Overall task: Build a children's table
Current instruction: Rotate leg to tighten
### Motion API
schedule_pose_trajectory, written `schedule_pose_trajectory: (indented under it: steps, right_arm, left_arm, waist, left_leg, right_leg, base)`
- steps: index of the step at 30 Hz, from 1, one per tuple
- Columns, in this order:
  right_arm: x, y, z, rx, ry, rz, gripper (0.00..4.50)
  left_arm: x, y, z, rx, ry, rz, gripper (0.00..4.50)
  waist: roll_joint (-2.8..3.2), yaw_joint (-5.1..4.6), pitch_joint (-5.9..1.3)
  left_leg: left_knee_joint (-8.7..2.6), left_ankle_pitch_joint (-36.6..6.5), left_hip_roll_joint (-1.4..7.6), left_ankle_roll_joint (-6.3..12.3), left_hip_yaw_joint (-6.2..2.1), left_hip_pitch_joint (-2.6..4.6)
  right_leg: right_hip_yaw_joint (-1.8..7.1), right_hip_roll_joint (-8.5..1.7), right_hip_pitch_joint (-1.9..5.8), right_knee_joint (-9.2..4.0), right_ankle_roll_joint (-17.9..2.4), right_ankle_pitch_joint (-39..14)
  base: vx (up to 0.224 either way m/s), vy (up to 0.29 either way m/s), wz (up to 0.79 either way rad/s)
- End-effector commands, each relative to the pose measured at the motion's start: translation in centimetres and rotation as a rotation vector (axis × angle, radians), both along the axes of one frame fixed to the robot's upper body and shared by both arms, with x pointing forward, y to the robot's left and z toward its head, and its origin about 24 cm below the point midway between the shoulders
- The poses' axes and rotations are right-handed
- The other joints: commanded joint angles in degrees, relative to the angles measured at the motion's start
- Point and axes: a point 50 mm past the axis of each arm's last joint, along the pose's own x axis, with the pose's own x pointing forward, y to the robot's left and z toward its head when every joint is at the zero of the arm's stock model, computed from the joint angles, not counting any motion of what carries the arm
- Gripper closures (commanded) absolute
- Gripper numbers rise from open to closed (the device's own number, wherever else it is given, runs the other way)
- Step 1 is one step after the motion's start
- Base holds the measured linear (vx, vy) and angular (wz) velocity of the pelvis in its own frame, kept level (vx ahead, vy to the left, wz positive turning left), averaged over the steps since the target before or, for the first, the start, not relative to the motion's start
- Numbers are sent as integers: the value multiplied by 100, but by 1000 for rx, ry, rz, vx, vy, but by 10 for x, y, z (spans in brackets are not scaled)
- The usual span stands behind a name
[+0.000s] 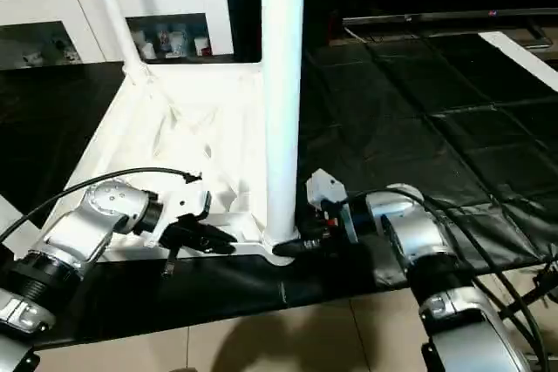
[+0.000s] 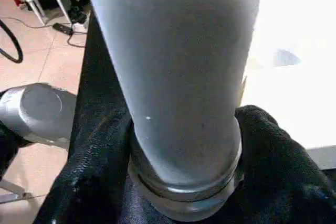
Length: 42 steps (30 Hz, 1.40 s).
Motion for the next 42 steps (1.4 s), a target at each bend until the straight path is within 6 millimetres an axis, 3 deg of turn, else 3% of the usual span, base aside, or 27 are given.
schedule_pose_trajectory:
  steps: [1, 12, 17, 19, 21, 23, 26, 29, 34, 36, 38, 40, 41, 42]
  right_arm:
    - [1, 3, 4, 2, -18, 39, 180]
    - [-1, 5, 4, 40, 17, 53, 186]
    - [-9, 21, -10, 147, 87, -127, 187]
    - [-9, 26, -14, 160, 84, -176, 188]
    - [-9, 30, -18, 170, 90, -221, 189]
    - [-8, 40, -25, 180, 98, -323, 189]
    - [-5, 60, -36, 170, 120, -500, 189]
    - [-3, 69, -37, 161, 119, -557, 190]
    - [12, 89, -34, 124, 72, -717, 191]
    - [17, 89, -33, 112, 64, -754, 191]
    - [20, 87, -33, 110, 67, -792, 191]
    - [21, 83, -31, 156, 104, -817, 191]
    - [21, 81, -30, 169, 111, -818, 135]
    - [20, 76, -31, 168, 101, -818, 121]
  left_arm:
    - [-7, -6, -4, 24, 30, -88, 450]
    - [-6, -7, -5, 15, 48, -54, 450]
    - [7, -25, -6, -52, 31, 135, 450]
    - [10, -30, -5, -65, 21, 173, 450]
    - [13, -34, -5, -76, 10, 207, 450]
    - [17, -44, -2, -107, -2, 271, 450]
    - [20, -64, 4, -164, -4, 372, 450]
    - [22, -71, 5, -176, -17, 419, 450]
    - [27, -87, 7, -184, -82, 578, 450]
    - [28, -88, 7, -188, -84, 588, 450]
    - [28, -88, 8, -186, -89, 580, 450]
    - [27, -85, 9, -185, -91, 562, 450]
    - [27, -83, 9, -182, -90, 555, 450]
    - [26, -80, 8, -175, -89, 531, 450]
  waist:
    - [-30, -28, -389]
    - [-34, -26, -376]
    - [-19, 12, -355]
    - [-33, -1, -325]
    - [-38, -57, -303]
    - [-38, -108, -298]
    - [-34, -220, -262]
    - [-44, -325, -260]
    - [-32, -431, -276]
    - [-61, -432, -298]
    - [-50, -429, -304]
    - [-66, -414, -335]
    - [-57, -408, -353]
    - [-58, -405, -353]
  left_leg:
    - [-327, -830, 51, 532, 109, -25]
    - [-332, -962, 49, 473, 106, -25]
    - [-336, -966, 58, 464, 117, 2]
    - [-383, -1259, 44, 341, 102, 3]
    - [-410, -1561, 24, 210, 83, 12]
    - [-414, -1645, 14, 167, 74, 32]
    - [-434, -1776, -27, 89, 44, 2]
    - [-413, -1942, -63, 152, 34, 31]
    - [-439, -1914, -37, 174, 11, -11]
    - [-445, -1837, -32, 234, 16, -25]
    - [-453, -1709, -20, 277, 21, -48]
    - [-433, -1526, -11, 319, 42, -31]
    - [-420, -1305, -7, 368, 49, -43]
    - [-408, -1161, -9, 419, 66, -45]
  right_leg:
    - [173, -190, 383, -328, -1586, -730]
    - [179, -189, 379, -346, -1527, -1003]
    - [198, -176, 357, -368, -1494, -991]
    - [177, -193, 371, -426, -1341, -1556]
    - [176, -212, 358, -500, -1054, -2290]
    - [173, -206, 336, -525, -966, -2471]
    - [133, -210, 343, -587, -708, -3032]
    - [107, -196, 295, -673, -507, -3425]
    - [89, -190, 298, -651, -598, -3127]
    - [98, -192, 321, -640, -672, -2818]
    - [121, -192, 331, -603, -791, -2475]
    - [150, -194, 336, -562, -953, -2020]
    - [161, -192, 358, -519, -1085, -1625]
    - [161, -192, 364, -505, -1186, -1361]
  base:
    - [0, 0, 0]
    - [0, 0, 0]
    - [0, 0, 0]
    - [0, 0, 0]
    - [0, 0, 0]
    - [0, 0, 0]
    - [0, 0, 0]
    - [0, 0, 0]
    - [0, 0, 0]
    - [0, 0, 0]
    - [0, 0, 0]
    - [0, 0, 0]
    - [0, 0, 0]
    - [0, 0, 0]
